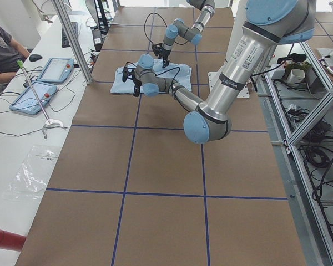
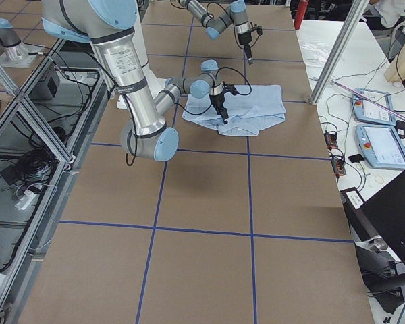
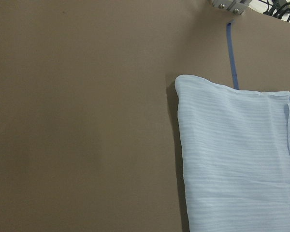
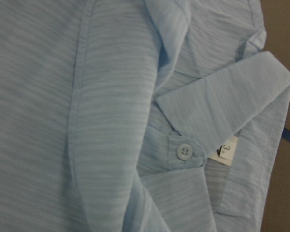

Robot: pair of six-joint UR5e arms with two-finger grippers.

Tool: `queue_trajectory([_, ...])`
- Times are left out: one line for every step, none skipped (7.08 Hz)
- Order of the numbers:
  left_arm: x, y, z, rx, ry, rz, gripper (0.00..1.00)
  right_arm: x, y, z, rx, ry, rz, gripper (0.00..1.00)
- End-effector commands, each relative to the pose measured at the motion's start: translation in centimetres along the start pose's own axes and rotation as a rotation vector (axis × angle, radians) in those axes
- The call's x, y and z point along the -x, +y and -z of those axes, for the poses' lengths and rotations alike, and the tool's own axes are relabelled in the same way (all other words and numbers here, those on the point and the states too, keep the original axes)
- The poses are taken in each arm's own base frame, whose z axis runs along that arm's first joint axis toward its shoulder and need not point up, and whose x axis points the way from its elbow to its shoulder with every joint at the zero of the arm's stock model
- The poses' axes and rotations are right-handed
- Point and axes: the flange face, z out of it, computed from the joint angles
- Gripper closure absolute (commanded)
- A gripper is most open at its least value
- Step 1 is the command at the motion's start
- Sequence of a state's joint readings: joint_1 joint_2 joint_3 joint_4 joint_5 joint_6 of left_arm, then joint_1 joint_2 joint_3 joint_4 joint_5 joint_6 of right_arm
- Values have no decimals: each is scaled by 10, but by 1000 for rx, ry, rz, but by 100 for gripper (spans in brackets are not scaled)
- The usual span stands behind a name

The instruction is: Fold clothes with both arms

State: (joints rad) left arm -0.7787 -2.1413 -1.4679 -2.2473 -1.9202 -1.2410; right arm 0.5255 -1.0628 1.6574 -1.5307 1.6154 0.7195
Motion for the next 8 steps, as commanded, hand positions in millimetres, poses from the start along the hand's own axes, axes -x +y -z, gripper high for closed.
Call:
queue_trajectory([-6,4,-1,4,8,3,0,-62,7,-18,42,29,33,0])
queue_trajectory([-9,4,0,4,11,4,0,-84,9,-14,40,39,46,0])
queue_trajectory([-9,3,0,4,9,3,0,-103,1,-4,42,15,55,0])
queue_trajectory([-10,4,1,3,12,2,0,-116,-7,10,45,-33,31,0])
queue_trajectory([-12,4,2,4,15,2,0,-120,-12,25,39,-75,18,0])
queue_trajectory([-17,5,7,5,26,4,0,-117,-13,37,38,-110,8,0])
queue_trajectory([-34,27,7,34,51,19,0,-114,-10,51,30,-143,-11,0])
queue_trajectory([-50,56,10,75,82,82,0,-115,3,62,38,-178,-54,0])
